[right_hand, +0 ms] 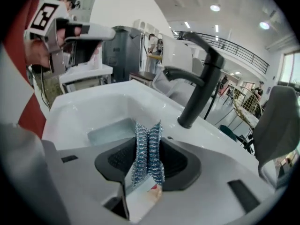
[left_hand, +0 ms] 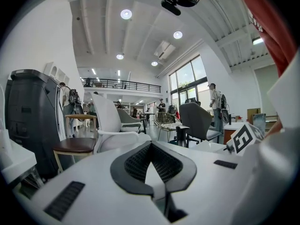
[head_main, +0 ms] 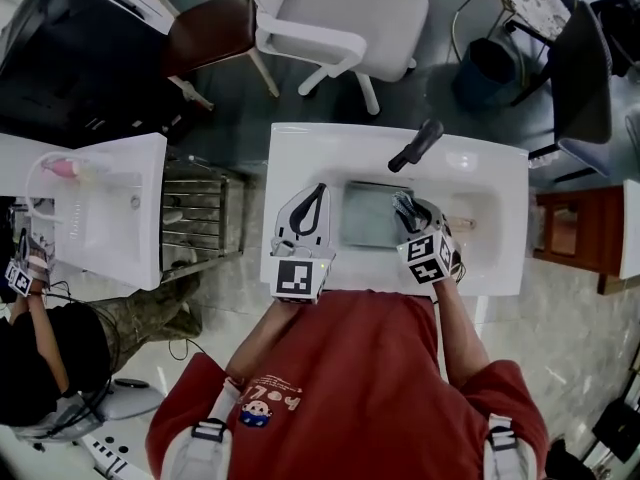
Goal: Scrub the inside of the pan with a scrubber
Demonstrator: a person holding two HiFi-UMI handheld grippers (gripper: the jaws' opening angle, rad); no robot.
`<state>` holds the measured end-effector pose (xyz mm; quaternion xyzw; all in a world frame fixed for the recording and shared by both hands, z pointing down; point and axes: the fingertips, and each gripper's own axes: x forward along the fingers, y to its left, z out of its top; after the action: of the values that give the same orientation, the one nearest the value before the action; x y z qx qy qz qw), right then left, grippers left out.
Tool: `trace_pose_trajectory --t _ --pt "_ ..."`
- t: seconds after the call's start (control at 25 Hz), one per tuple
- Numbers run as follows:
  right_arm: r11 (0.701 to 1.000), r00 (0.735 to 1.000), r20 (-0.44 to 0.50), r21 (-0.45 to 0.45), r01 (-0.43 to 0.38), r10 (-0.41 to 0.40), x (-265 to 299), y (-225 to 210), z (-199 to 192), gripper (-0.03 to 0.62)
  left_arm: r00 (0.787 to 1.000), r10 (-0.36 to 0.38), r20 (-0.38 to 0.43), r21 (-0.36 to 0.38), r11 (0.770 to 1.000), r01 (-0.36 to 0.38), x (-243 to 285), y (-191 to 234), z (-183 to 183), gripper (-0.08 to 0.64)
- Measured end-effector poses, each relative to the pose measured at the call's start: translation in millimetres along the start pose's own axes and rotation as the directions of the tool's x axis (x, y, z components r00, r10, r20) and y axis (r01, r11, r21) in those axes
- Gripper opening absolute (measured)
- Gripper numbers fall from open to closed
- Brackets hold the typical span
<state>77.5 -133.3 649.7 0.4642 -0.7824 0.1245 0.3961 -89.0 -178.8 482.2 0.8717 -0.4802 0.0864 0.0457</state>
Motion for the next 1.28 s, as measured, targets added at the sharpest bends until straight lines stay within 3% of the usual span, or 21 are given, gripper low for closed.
trace_pose_trajectory --t 0.24,0.52,1.0,1.28 --pt "0.986 0.980 0.170 0.145 0.079 -0.104 -58.1 -21.2 46.6 0.166 1.000 0.005 0.007 0.020 1.000 -0.005 3.9 0.8 9.8 0.008" --pt "0.960 0.912 0.319 0.188 0.206 -0.258 -118.3 -75.5 101.1 0.167 0.999 0.024 0.027 0.038 0.999 -0.025 7.9 7.2 33.3 0.008" --pt "0.896 0.700 0.559 0.280 0.345 -0.445 -193.5 -128.3 194.7 0.170 0.988 0.044 0.151 0.056 0.997 -0.053 4.5 23.2 122.9 0.008" --pt "0.854 0.544 0.666 0.322 0.409 -0.511 -232.6 -143.3 234.3 0.170 0.968 0.053 0.244 0.090 0.993 -0.077 0.5 31.1 169.9 0.008"
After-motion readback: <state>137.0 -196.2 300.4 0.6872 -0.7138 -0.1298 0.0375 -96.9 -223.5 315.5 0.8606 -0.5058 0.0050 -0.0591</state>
